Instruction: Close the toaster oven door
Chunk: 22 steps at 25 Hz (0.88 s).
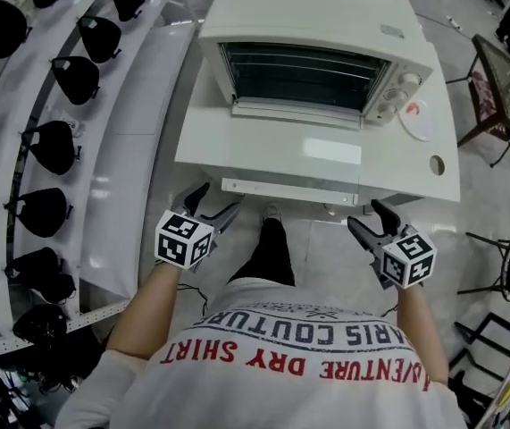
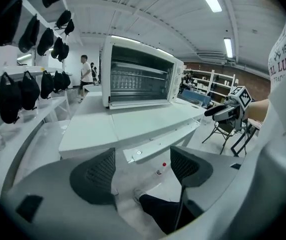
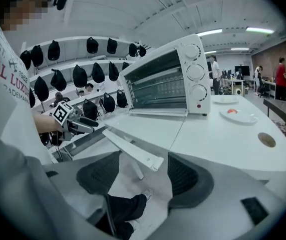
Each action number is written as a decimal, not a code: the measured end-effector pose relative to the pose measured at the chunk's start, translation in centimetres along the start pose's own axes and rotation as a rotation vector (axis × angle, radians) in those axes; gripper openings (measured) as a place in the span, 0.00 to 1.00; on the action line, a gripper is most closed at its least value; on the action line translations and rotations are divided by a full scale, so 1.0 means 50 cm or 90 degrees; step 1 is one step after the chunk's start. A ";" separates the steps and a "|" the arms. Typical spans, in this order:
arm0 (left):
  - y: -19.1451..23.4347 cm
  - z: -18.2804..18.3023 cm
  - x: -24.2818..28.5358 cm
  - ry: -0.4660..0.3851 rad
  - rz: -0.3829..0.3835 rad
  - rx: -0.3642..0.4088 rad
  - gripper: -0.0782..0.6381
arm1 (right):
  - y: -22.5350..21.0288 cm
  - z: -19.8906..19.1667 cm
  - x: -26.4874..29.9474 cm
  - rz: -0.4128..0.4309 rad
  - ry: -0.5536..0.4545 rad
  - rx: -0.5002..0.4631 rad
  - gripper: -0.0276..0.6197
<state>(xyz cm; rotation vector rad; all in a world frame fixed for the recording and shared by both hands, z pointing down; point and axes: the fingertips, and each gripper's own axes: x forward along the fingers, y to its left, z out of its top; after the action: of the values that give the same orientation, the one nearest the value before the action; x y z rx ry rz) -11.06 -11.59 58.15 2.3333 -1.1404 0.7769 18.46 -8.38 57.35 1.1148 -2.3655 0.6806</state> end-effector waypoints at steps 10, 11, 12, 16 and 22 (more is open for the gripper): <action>0.051 -0.080 0.081 0.043 -0.012 0.010 0.59 | -0.036 -0.078 0.101 -0.012 0.077 0.017 0.49; 0.056 -0.086 0.088 0.048 -0.012 0.013 0.59 | -0.036 -0.085 0.109 -0.010 0.084 0.019 0.49; 0.060 -0.090 0.095 0.052 -0.015 0.016 0.59 | -0.037 -0.092 0.116 -0.009 0.091 0.019 0.49; 0.065 -0.099 0.116 0.061 -0.030 0.025 0.58 | -0.040 -0.106 0.139 -0.010 0.106 0.016 0.49; 0.060 -0.081 0.137 0.053 -0.046 0.031 0.58 | -0.046 -0.097 0.157 -0.018 0.100 0.018 0.48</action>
<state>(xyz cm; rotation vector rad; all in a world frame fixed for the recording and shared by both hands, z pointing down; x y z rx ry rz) -11.26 -14.82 66.02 2.3444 -1.0074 0.8750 16.59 -11.30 66.19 1.0631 -2.2110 0.7646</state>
